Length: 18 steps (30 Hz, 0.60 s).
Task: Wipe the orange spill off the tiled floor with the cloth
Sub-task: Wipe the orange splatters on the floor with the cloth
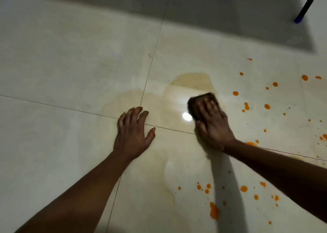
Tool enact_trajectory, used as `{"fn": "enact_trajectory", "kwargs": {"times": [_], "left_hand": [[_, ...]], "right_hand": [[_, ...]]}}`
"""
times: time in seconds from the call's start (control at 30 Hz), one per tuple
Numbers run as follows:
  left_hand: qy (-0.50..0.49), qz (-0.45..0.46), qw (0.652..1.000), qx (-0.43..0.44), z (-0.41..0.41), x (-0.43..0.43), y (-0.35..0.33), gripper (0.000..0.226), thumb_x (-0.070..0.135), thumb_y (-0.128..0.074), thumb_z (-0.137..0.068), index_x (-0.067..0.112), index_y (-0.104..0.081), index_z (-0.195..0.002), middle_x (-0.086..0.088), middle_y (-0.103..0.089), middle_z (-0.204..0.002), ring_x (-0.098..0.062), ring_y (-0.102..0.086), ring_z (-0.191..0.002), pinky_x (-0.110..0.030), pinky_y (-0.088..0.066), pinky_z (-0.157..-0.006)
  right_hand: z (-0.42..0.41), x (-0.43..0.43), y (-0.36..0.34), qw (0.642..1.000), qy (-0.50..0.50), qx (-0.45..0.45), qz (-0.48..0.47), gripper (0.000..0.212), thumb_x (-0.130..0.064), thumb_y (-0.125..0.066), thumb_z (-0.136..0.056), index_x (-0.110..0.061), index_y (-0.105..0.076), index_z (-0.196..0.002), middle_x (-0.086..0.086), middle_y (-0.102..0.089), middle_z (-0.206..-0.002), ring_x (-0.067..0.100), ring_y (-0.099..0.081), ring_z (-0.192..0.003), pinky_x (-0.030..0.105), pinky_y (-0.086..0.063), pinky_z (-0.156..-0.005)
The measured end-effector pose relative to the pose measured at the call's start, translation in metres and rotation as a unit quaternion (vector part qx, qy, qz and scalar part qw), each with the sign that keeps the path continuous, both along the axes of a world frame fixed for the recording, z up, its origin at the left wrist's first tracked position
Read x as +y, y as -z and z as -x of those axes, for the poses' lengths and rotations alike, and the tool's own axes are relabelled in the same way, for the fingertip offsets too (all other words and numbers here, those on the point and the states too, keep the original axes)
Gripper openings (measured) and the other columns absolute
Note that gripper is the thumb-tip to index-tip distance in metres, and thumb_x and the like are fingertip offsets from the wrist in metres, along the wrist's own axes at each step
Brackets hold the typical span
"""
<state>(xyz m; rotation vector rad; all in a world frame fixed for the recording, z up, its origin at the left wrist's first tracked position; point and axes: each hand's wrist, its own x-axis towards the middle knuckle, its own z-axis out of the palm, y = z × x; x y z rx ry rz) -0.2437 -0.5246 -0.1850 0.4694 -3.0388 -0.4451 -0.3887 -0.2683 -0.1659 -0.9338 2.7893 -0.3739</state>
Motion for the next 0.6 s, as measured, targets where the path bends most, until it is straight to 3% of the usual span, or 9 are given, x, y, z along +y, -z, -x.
{"fn": "enact_trajectory", "kwargs": {"times": [0.07, 0.1, 0.17, 0.23, 0.27, 0.37, 0.43, 0.57, 0.6], "left_hand": [[0.0, 0.001, 1.0, -0.006, 0.0, 0.0, 0.0, 0.061, 0.054, -0.038, -0.086, 0.02, -0.043, -0.136, -0.004, -0.037, -0.147, -0.024, -0.027, -0.14, -0.045, -0.016, -0.116], [-0.001, 0.006, 1.0, -0.01, -0.002, 0.003, 0.0, 0.061, 0.055, -0.035, -0.087, 0.02, -0.042, -0.136, -0.004, -0.036, -0.148, -0.025, -0.026, -0.14, -0.045, -0.015, -0.116], [0.0, 0.027, 0.999, -0.03, 0.0, 0.004, 0.001, 0.06, 0.056, -0.03, -0.092, 0.019, -0.039, -0.138, -0.006, -0.033, -0.15, -0.027, -0.024, -0.141, -0.047, -0.014, -0.117], [0.004, 0.05, 0.997, -0.051, 0.003, 0.005, -0.002, 0.056, 0.052, -0.031, -0.097, 0.016, -0.037, -0.14, -0.01, -0.031, -0.152, -0.03, -0.024, -0.142, -0.05, -0.015, -0.116], [0.008, 0.058, 0.997, -0.052, 0.002, 0.009, -0.006, 0.054, 0.049, -0.033, -0.098, 0.015, -0.037, -0.14, -0.012, -0.031, -0.152, -0.032, -0.026, -0.14, -0.051, -0.015, -0.116], [0.065, 0.043, 0.995, -0.056, -0.02, 0.029, -0.017, 0.055, 0.048, -0.037, -0.098, 0.017, -0.032, -0.144, -0.01, -0.024, -0.157, -0.031, -0.022, -0.142, -0.051, -0.014, -0.116], [0.118, 0.046, 0.989, -0.08, -0.049, 0.05, -0.017, 0.058, 0.052, -0.031, -0.099, 0.021, -0.028, -0.148, -0.006, -0.019, -0.16, -0.03, -0.017, -0.145, -0.05, -0.011, -0.118], [0.137, 0.039, 0.983, -0.114, -0.08, 0.069, -0.013, 0.058, 0.05, -0.022, -0.097, 0.025, -0.03, -0.149, -0.001, -0.025, -0.158, -0.025, -0.024, -0.144, -0.05, -0.017, -0.116], [0.139, 0.034, 0.982, -0.121, -0.081, 0.069, -0.013, 0.059, 0.05, -0.02, -0.097, 0.026, -0.027, -0.15, 0.0, -0.022, -0.16, -0.025, -0.021, -0.145, -0.05, -0.016, -0.116]], "right_hand": [[-0.07, 0.046, 0.008, 0.98, -0.199, 0.008, -0.021, 0.066, -0.037, -0.038, -0.093, -0.022, -0.023, -0.155, 0.008, -0.019, -0.162, 0.026, -0.013, -0.15, 0.047, -0.018, -0.116], [-0.086, 0.076, 0.006, 0.969, -0.246, 0.023, -0.031, 0.067, -0.039, -0.038, -0.093, -0.025, -0.019, -0.156, 0.006, -0.018, -0.162, 0.024, -0.012, -0.15, 0.043, -0.018, -0.116], [-0.067, 0.092, 0.002, 0.989, -0.149, 0.011, -0.015, 0.069, -0.041, -0.036, -0.091, -0.029, -0.016, -0.156, 0.006, -0.018, -0.162, 0.023, -0.014, -0.149, 0.047, -0.025, -0.111], [-0.043, 0.065, -0.001, 0.997, 0.072, -0.008, 0.003, 0.069, -0.043, -0.033, -0.089, -0.026, -0.02, -0.155, 0.008, -0.02, -0.161, 0.026, -0.017, -0.148, 0.052, -0.029, -0.11], [-0.056, 0.058, 0.001, 0.996, 0.09, -0.01, 0.01, 0.069, -0.043, -0.033, -0.089, -0.023, -0.024, -0.154, 0.009, -0.02, -0.161, 0.027, -0.017, -0.149, 0.052, -0.027, -0.112], [-0.15, 0.086, 0.011, 0.983, -0.182, 0.011, -0.02, 0.066, -0.04, -0.039, -0.093, -0.023, -0.023, -0.155, 0.005, -0.018, -0.162, 0.024, -0.013, -0.15, 0.043, -0.016, -0.117], [-0.159, 0.12, 0.006, 0.966, -0.255, 0.017, -0.038, 0.067, -0.043, -0.039, -0.094, -0.025, -0.02, -0.155, 0.003, -0.018, -0.162, 0.021, -0.013, -0.15, 0.041, -0.018, -0.115], [-0.121, 0.054, 0.002, 0.999, 0.037, -0.02, -0.001, 0.067, -0.041, -0.038, -0.089, -0.024, -0.028, -0.153, 0.007, -0.023, -0.161, 0.024, -0.018, -0.148, 0.052, -0.031, -0.109], [-0.143, 0.044, 0.003, 0.999, 0.025, -0.032, 0.01, 0.068, -0.04, -0.039, -0.089, -0.023, -0.027, -0.154, 0.006, -0.021, -0.162, 0.024, -0.016, -0.149, 0.053, -0.028, -0.111]]}}
